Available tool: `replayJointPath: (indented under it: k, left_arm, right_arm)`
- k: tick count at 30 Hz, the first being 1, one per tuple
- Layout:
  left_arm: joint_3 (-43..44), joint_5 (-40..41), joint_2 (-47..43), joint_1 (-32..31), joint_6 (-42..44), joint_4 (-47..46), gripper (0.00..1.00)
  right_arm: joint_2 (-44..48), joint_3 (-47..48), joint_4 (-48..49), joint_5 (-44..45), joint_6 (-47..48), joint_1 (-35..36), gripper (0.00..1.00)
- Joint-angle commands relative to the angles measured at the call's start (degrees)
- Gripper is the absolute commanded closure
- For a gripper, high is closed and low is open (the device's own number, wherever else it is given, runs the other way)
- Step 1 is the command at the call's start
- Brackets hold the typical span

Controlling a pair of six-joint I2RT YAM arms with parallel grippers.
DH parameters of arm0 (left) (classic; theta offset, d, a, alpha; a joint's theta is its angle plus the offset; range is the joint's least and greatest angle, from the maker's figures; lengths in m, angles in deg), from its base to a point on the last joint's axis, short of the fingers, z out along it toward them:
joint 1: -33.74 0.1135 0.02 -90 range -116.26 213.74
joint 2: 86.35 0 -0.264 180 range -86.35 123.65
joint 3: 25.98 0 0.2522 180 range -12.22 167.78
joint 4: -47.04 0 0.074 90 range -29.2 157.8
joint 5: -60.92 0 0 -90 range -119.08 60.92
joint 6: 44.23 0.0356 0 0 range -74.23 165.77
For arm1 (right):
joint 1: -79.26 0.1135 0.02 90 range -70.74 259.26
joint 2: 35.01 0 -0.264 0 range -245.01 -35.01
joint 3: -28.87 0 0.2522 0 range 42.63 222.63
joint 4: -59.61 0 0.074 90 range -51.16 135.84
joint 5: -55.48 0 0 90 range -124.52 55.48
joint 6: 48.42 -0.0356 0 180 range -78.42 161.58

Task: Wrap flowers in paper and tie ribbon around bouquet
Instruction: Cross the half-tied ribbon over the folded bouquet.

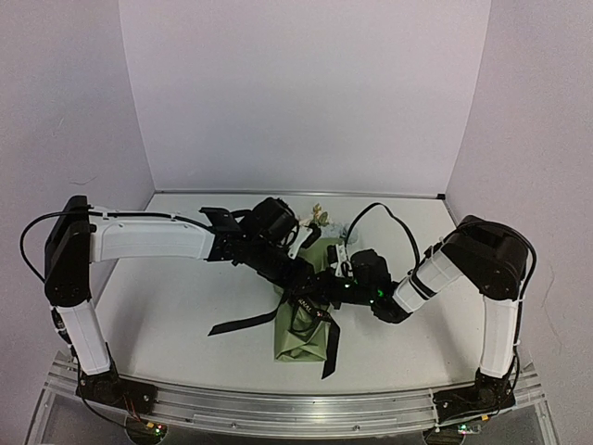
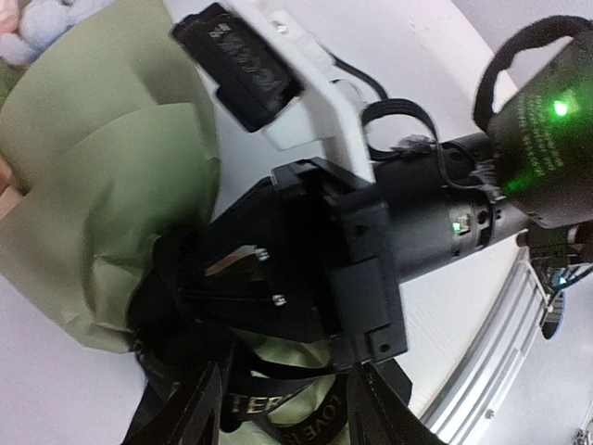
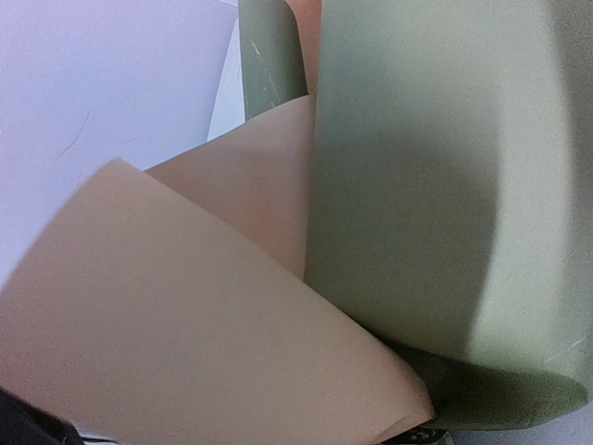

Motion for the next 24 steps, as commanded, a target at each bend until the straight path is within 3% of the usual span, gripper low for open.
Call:
replayJointPath:
  k: [1, 4, 8, 18, 24]
  left_arm:
    - [-3.89, 10.58, -6.6, 0.96, -2.82, -3.79, 0.54]
    - [-6.49, 13.69, -8.36, 2.76, -6.46, -5.44, 0.65]
    - [-7.95, 12.93, -8.1, 5.88, -10.0, -4.99, 0.72]
    - [-6.36, -1.7, -1.12, 9.15, -13.21, -8.51, 0.65]
    - [-5.45, -5.91, 0.82, 9.15, -13.99, -10.12, 0.65]
  right_arm:
    - [-0.81, 2.01, 2.15, -0.63, -0.23, -0.33, 1.0]
    - [-0.45, 2.16, 2.1, -1.0, 0.02, -0.33, 1.0]
    - [0.45, 2.2, 1.94, -1.57, 0.43, -0.29, 1.0]
    - [0.1, 3.9, 1.32, -3.55, 0.43, -0.28, 1.0]
    - [0.19, 4.54, 1.13, -4.38, 0.43, -0.29, 1.0]
